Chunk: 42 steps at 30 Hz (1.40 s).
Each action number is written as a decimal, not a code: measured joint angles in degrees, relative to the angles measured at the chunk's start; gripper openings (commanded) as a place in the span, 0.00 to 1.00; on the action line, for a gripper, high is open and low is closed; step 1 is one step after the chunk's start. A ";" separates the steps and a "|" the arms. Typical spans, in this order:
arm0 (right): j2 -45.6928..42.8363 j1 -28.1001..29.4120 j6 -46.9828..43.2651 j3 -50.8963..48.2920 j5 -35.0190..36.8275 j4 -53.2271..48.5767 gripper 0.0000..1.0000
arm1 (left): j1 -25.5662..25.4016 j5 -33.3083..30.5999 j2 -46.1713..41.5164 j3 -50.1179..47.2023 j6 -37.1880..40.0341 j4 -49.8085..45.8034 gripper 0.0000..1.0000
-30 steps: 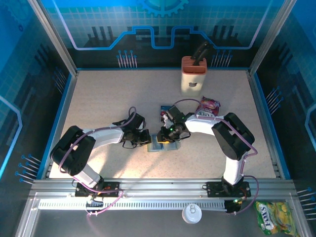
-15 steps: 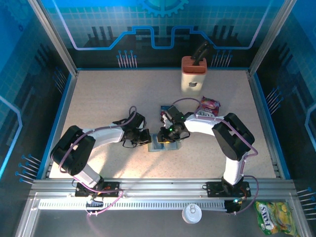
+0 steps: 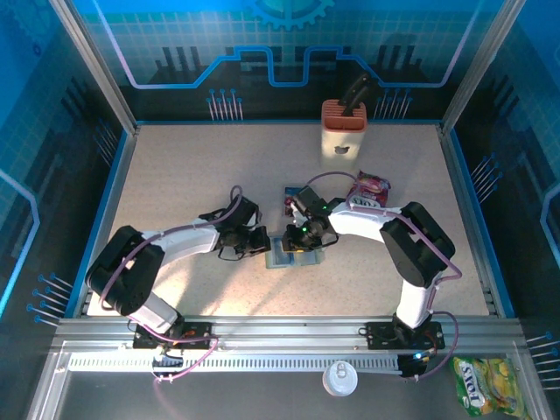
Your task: Take the credit cards out of the card holder
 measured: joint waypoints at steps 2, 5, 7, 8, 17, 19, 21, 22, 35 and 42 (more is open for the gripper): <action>-0.55 0.00 0.02 -0.20 0.20 -0.02 0.27 | -0.72 0.24 0.61 0.61 -0.02 0.37 0.06; -1.31 0.00 0.04 -0.57 0.63 -0.02 0.27 | -1.29 0.44 1.64 0.92 -0.20 0.85 0.05; -1.49 0.00 0.02 -0.70 0.83 -0.07 0.27 | -1.36 0.42 2.10 0.92 -0.26 0.83 0.05; -1.49 0.00 0.04 -0.70 0.90 -0.09 0.27 | -1.36 0.42 2.32 0.92 -0.42 0.85 0.05; -1.55 -0.02 0.22 -0.85 1.01 -0.15 0.28 | -1.36 0.31 4.24 0.98 -0.42 0.63 0.03; -1.55 -0.02 0.24 -1.01 0.98 -0.15 0.28 | -1.36 0.13 4.33 0.98 -0.42 0.46 0.03; -1.55 -0.07 0.44 -1.31 0.94 -0.07 0.28 | -1.36 -0.09 4.35 0.98 -0.39 0.39 0.03; -1.55 -0.07 0.50 -1.46 0.90 0.07 0.28 | -1.36 -0.22 4.35 0.98 -0.39 0.39 0.03; -1.55 -1.95 3.19 -4.79 -4.07 4.98 0.28 | -1.25 -0.31 4.61 1.09 0.04 0.35 0.03; -1.75 -3.13 4.33 -6.43 -6.43 7.52 0.28 | -0.66 -0.28 4.66 1.18 0.26 0.22 0.03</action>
